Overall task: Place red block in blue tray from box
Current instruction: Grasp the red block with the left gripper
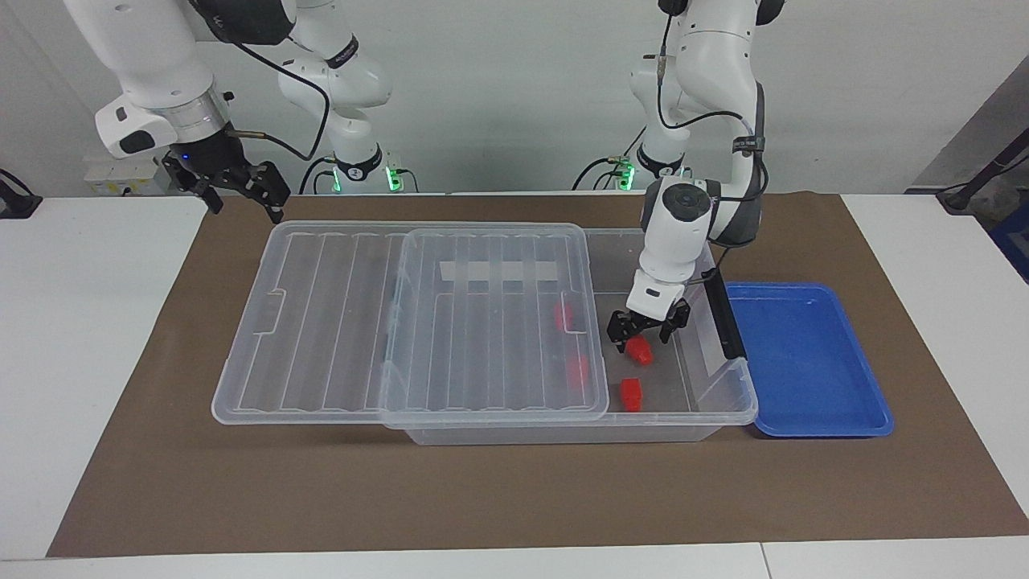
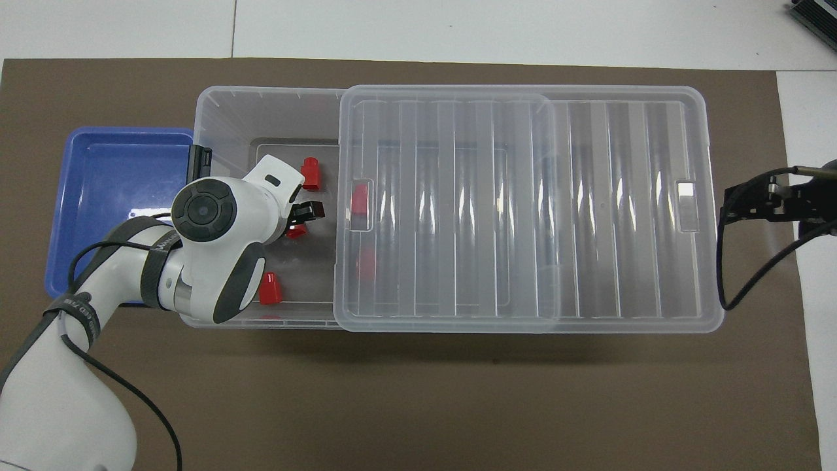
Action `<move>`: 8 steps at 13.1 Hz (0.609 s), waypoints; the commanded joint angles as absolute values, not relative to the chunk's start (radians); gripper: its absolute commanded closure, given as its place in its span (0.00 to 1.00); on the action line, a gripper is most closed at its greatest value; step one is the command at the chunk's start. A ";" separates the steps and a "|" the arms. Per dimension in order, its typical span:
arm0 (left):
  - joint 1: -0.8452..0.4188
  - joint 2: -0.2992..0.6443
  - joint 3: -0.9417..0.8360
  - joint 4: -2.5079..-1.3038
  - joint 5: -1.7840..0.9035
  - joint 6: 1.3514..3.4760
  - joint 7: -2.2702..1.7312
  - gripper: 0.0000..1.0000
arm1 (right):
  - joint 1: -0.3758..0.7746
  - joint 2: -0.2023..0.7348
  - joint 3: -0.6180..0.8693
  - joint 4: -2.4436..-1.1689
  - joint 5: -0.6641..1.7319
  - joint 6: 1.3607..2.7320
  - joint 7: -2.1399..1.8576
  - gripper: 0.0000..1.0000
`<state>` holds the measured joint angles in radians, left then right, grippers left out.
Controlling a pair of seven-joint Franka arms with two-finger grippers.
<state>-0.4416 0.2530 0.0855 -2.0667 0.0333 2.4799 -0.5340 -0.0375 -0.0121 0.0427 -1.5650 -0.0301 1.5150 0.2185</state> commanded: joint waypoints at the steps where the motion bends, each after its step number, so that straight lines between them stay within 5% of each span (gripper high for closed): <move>1: -0.426 0.245 0.081 -2.092 0.034 2.511 -0.515 0.07 | -0.044 -0.021 0.046 -1.575 -0.031 1.516 0.230 0.00; 8: -0.428 0.258 0.081 -2.100 0.034 2.557 -0.520 0.12 | -0.044 -0.021 0.044 -1.575 -0.031 1.513 0.230 0.00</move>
